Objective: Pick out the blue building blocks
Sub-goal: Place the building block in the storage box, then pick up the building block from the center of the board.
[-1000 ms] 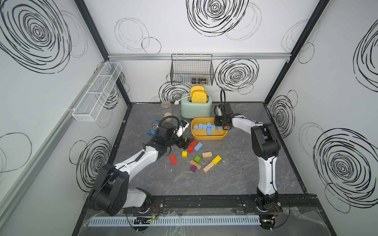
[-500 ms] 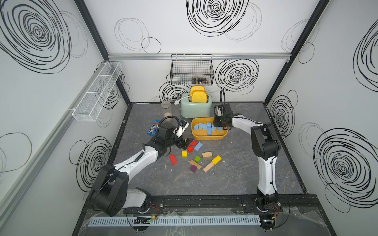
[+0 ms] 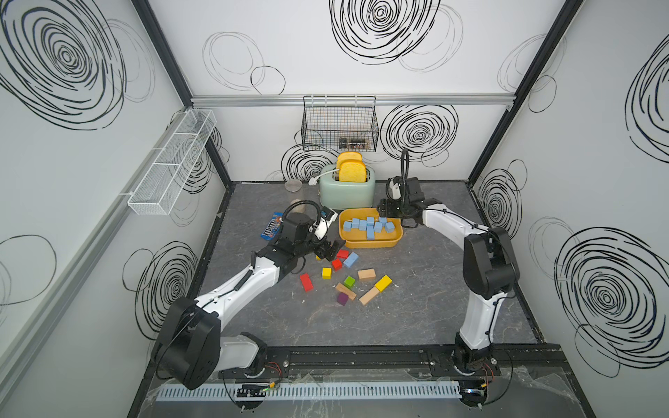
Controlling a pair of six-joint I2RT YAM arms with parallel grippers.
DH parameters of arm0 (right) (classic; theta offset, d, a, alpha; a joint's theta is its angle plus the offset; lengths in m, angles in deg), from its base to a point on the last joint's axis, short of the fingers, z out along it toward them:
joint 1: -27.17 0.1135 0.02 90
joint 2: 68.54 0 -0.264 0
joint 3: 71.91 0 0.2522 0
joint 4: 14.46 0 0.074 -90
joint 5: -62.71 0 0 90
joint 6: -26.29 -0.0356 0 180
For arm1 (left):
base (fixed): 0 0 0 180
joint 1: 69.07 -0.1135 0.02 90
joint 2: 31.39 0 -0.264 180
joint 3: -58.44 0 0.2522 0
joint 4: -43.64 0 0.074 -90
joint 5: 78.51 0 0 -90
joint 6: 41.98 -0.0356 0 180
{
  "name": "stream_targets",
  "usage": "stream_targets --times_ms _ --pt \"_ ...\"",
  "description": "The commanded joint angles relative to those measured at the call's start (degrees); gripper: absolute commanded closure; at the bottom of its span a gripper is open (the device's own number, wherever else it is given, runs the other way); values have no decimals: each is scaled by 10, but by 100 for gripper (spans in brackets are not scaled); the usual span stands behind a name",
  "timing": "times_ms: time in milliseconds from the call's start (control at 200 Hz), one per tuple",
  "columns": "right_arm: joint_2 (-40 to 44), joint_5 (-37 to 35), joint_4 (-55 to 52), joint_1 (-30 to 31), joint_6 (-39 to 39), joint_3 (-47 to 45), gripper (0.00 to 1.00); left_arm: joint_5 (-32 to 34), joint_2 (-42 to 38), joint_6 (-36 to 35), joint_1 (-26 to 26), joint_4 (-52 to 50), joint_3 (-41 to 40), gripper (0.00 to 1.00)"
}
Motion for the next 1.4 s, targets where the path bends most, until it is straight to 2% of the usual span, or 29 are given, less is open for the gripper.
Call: stream_targets --times_ms 0,155,265,415,585,730,986,1396 --pt "55 27 35 2 1 -40 10 25 -28 6 12 -12 18 4" --pt "131 45 53 1 -1 -98 0 55 -37 18 23 -52 42 4" --pt "178 57 55 2 -16 -138 2 84 -20 39 26 -113 76 4" --pt "257 92 93 2 -31 -225 2 85 15 52 35 -183 112 4" --pt "348 128 127 2 -45 -328 2 105 40 60 63 -210 113 4" --pt "408 144 135 2 -46 -382 2 118 61 79 85 -227 118 4" --pt "460 182 137 3 -48 -441 2 130 102 111 112 -240 126 4" --pt "469 217 135 14 -66 -499 2 106 195 123 129 -238 154 1"
